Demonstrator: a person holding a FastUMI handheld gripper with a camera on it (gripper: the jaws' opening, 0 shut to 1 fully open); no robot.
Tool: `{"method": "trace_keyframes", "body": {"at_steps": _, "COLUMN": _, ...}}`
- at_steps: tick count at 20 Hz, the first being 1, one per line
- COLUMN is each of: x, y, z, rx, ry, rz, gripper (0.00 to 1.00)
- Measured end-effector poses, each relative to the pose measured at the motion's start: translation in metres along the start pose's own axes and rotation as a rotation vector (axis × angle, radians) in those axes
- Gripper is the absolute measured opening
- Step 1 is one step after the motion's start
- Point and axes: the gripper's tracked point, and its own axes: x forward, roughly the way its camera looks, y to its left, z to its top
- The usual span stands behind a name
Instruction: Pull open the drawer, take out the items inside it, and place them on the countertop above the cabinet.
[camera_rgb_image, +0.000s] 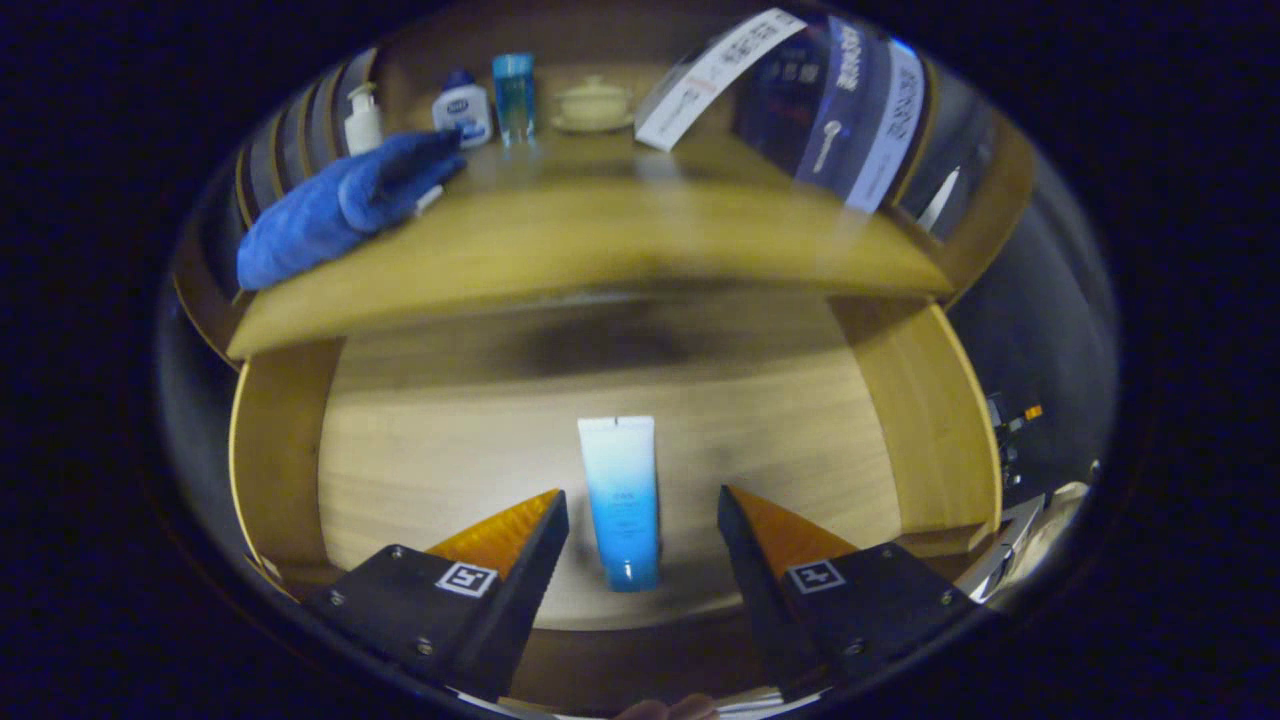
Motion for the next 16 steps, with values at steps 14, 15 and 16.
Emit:
{"method": "trace_keyframes", "body": {"at_steps": 14, "x": 0.027, "y": 0.015, "z": -0.01, "rx": 0.007, "ry": 0.172, "rz": 0.057, "gripper": 0.48}}
{"method": "trace_keyframes", "body": {"at_steps": 15, "x": 0.026, "y": 0.016, "z": -0.013, "rx": 0.016, "ry": 0.152, "rz": 0.051, "gripper": 0.46}}
{"method": "trace_keyframes", "body": {"at_steps": 16, "x": 0.022, "y": 0.017, "z": -0.011, "rx": 0.023, "ry": 0.127, "rz": 0.05, "gripper": 0.45}}
